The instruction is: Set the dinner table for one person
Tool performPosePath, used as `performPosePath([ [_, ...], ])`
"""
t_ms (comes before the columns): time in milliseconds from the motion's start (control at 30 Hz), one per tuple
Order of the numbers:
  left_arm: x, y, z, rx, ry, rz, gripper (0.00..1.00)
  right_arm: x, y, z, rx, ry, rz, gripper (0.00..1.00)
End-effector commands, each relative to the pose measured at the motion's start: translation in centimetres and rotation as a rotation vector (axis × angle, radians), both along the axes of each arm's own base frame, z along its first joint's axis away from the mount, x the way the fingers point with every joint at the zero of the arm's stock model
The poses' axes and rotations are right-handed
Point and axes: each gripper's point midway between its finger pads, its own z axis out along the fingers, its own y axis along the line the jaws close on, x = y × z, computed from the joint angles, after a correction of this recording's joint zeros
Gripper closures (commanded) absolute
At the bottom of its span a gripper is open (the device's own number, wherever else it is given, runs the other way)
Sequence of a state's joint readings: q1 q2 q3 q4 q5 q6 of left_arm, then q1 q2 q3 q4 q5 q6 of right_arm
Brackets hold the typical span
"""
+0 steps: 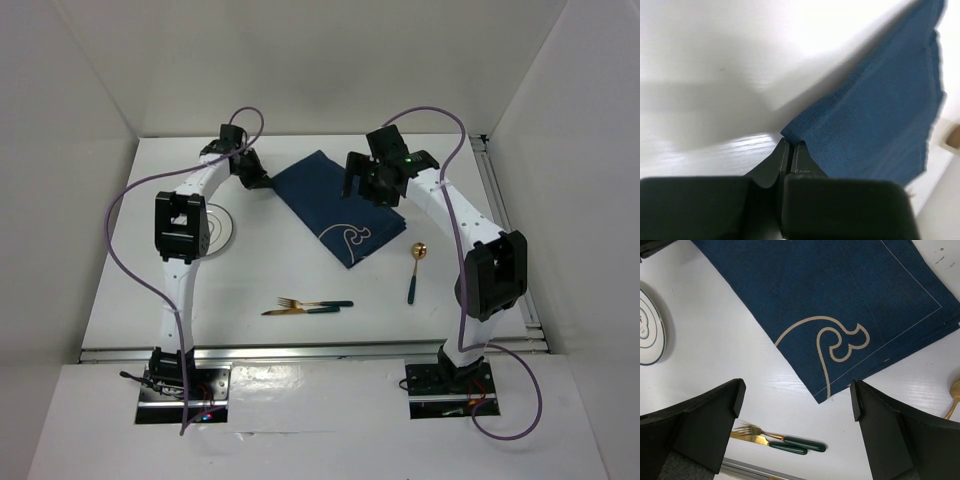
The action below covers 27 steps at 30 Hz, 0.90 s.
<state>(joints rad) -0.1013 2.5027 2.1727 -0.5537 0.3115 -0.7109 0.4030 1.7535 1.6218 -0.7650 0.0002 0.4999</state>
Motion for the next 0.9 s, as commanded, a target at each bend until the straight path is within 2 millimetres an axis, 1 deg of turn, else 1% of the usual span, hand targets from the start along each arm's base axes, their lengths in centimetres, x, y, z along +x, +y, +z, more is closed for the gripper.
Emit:
performPosePath([
  [0,2.8,-0.8,5.5,-0.132,-0.165,-0.045,1.00,-0.6,-0.7,1.4,-0.003,-0.022,0.002,0.00],
  [33,3.1,-1.0,6.7,-0.145,-0.192,-0.056,1.00,-0.4,-1.1,1.4,-0.003,-0.022,-0.008,0.00],
  [67,3.3,-1.3,8.9,-0.153,-0.244,-0.090,1.00,-0.5,-1.1,1.8,0.001,-0.030,-0.008,0.00],
  [133,3.5,-1.7,12.4,-0.167,-0.316,-0.119,1.00,-0.5,-1.1,1.8,0.001,-0.030,-0.008,0.00],
  [167,3.5,-1.8,14.0,-0.168,-0.356,-0.134,1.00,-0.6,-1.1,2.2,0.005,-0.040,-0.008,0.00],
  [200,3.3,-1.7,16.9,-0.169,-0.414,-0.138,1.00,-0.3,-1.6,2.2,0.005,-0.040,-0.020,0.00],
  [233,3.0,-1.9,18.6,-0.178,-0.447,-0.150,1.00,-0.5,-1.7,2.8,0.010,-0.053,-0.020,0.00],
  [267,2.6,-2.0,20.0,-0.177,-0.476,-0.169,1.00,-0.3,-1.9,2.8,0.016,-0.051,-0.025,0.00],
  [300,1.7,-2.0,22.8,-0.183,-0.517,-0.180,1.00,-0.5,-2.0,3.3,0.021,-0.062,-0.025,0.00],
  [333,0.7,-2.3,23.9,-0.194,-0.532,-0.211,1.00,-0.3,-2.4,4.4,0.032,-0.092,-0.034,0.00],
  [367,-0.4,-3.1,25.1,-0.211,-0.553,-0.240,1.00,-0.6,-2.5,4.4,0.032,-0.092,-0.034,0.00],
  [400,-1.4,-3.3,26.1,-0.225,-0.570,-0.261,1.00,-0.7,-2.5,4.8,0.038,-0.108,-0.034,0.00],
  [433,-3.3,-5.1,24.6,-0.234,-0.538,-0.309,1.00,-1.0,-3.0,4.4,0.036,-0.104,-0.043,0.00],
  [467,-5.8,-5.8,27.6,-0.228,-0.589,-0.342,1.00,-1.5,-3.2,5.4,0.055,-0.134,-0.051,0.00],
  [500,-7.5,-6.9,27.7,-0.205,-0.608,-0.394,1.00,-1.3,-3.4,5.9,0.086,-0.158,-0.064,0.00],
  [533,-10.4,-9.0,24.2,-0.210,-0.519,-0.448,1.00,-1.9,-3.8,4.8,0.097,-0.133,-0.073,0.00],
  [567,-13.5,-9.6,26.0,-0.211,-0.550,-0.482,1.00,-2.2,-3.7,5.8,0.126,-0.168,-0.070,0.00],
  [600,-15.4,-10.2,25.2,-0.211,-0.535,-0.498,1.00,-2.4,-4.1,5.7,0.145,-0.167,-0.089,0.00],
  [633,-17.4,-10.6,24.1,-0.216,-0.515,-0.516,1.00,-2.9,-4.1,5.2,0.148,-0.154,-0.082,0.00],
  [667,-20.7,-11.3,19.2,-0.212,-0.402,-0.541,1.00,-3.4,-4.7,4.9,0.165,-0.149,-0.099,0.00],
  [700,-22.6,-11.5,18.1,-0.210,-0.378,-0.546,1.00,-3.6,-5.2,4.6,0.170,-0.142,-0.109,0.00],
  [733,-24.5,-11.5,18.0,-0.192,-0.392,-0.564,1.00,-3.9,-4.9,4.2,0.182,-0.128,-0.094,0.00],
  [767,-27.3,-12.1,14.9,-0.161,-0.302,-0.605,0.71,-4.4,-5.5,3.4,0.185,-0.111,-0.103,0.00],
  [800,-27.9,-11.5,13.6,-0.094,-0.276,-0.598,0.58,-4.4,-5.9,3.4,0.194,-0.113,-0.110,0.00],
  [833,-29.0,-11.0,12.5,-0.065,-0.212,-0.603,0.55,-4.7,-5.5,3.1,0.212,-0.101,-0.091,0.00],
  [867,-29.4,-10.6,12.0,-0.047,-0.183,-0.593,0.53,-4.9,-5.7,2.3,0.214,-0.080,-0.094,0.00],
])
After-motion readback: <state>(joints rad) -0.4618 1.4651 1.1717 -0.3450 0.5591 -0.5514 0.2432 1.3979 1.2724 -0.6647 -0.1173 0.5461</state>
